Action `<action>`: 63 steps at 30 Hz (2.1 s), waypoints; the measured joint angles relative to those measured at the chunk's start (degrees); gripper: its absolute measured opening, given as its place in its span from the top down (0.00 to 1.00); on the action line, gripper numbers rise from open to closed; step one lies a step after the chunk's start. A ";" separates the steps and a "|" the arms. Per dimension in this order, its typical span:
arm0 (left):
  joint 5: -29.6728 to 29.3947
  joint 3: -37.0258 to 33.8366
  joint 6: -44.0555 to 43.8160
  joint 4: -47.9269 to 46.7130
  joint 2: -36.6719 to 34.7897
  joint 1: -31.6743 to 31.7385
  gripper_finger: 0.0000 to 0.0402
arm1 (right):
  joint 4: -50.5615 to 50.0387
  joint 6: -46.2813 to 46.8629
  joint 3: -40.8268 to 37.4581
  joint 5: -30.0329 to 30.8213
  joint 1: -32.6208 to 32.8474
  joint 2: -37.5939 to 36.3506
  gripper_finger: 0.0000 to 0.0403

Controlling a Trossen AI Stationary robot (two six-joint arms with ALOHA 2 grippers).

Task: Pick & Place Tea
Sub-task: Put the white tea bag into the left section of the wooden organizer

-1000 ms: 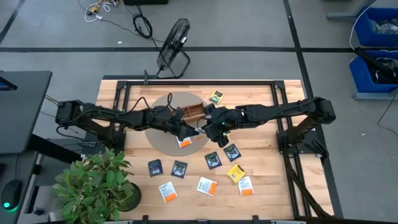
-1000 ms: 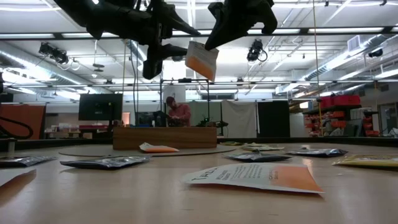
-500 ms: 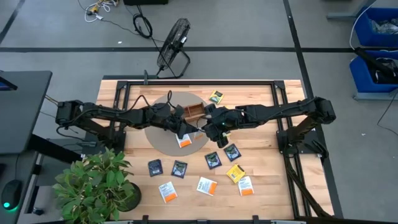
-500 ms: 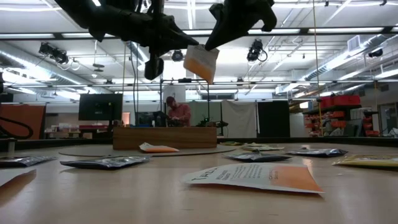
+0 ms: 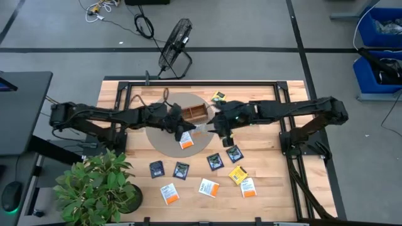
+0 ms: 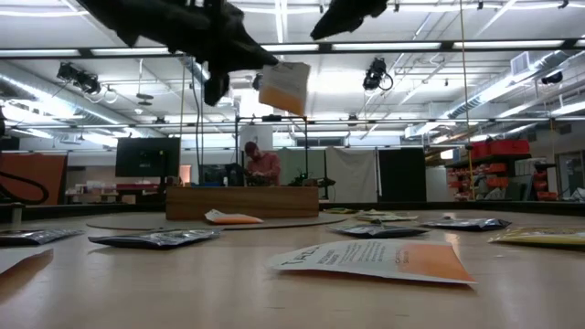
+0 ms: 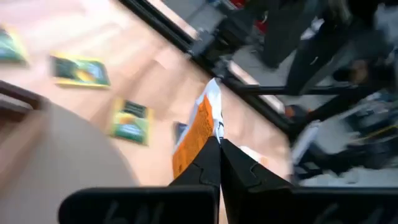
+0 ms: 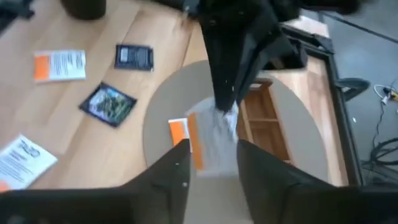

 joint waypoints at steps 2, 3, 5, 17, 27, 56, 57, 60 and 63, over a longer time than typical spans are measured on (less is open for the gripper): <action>-3.33 0.11 4.89 -2.26 -2.69 -0.44 1.00 | 0.03 1.71 0.00 0.07 -0.63 -1.60 0.58; -5.22 0.09 6.55 -4.39 -4.22 -0.63 1.00 | 0.21 2.68 0.00 0.25 -0.91 -2.28 0.56; -8.86 0.09 8.30 -7.27 -6.82 -0.72 1.00 | -0.16 3.94 0.00 1.27 -1.45 -3.33 0.53; -14.72 -13.99 7.75 -3.19 -21.84 1.19 1.00 | -2.17 6.48 -0.02 2.48 -2.89 -4.90 0.51; -16.11 -26.85 9.28 2.10 -29.77 2.35 1.00 | -1.91 11.72 -1.85 -0.63 -3.15 -4.96 0.51; 14.81 -30.62 24.16 4.74 -21.03 29.08 1.00 | -0.02 15.09 -5.53 0.22 -3.22 -4.96 0.51; 15.11 -30.62 24.60 4.64 -20.27 29.54 1.00 | -0.19 15.13 -5.53 0.20 -3.22 -4.96 0.51; 15.47 -30.62 26.24 5.70 -18.17 30.96 1.00 | -0.94 15.94 -5.53 0.17 -3.22 -4.96 0.51; 15.49 -30.62 26.49 7.75 -15.94 32.43 1.00 | -1.30 16.32 -5.53 0.15 -3.22 -4.96 0.51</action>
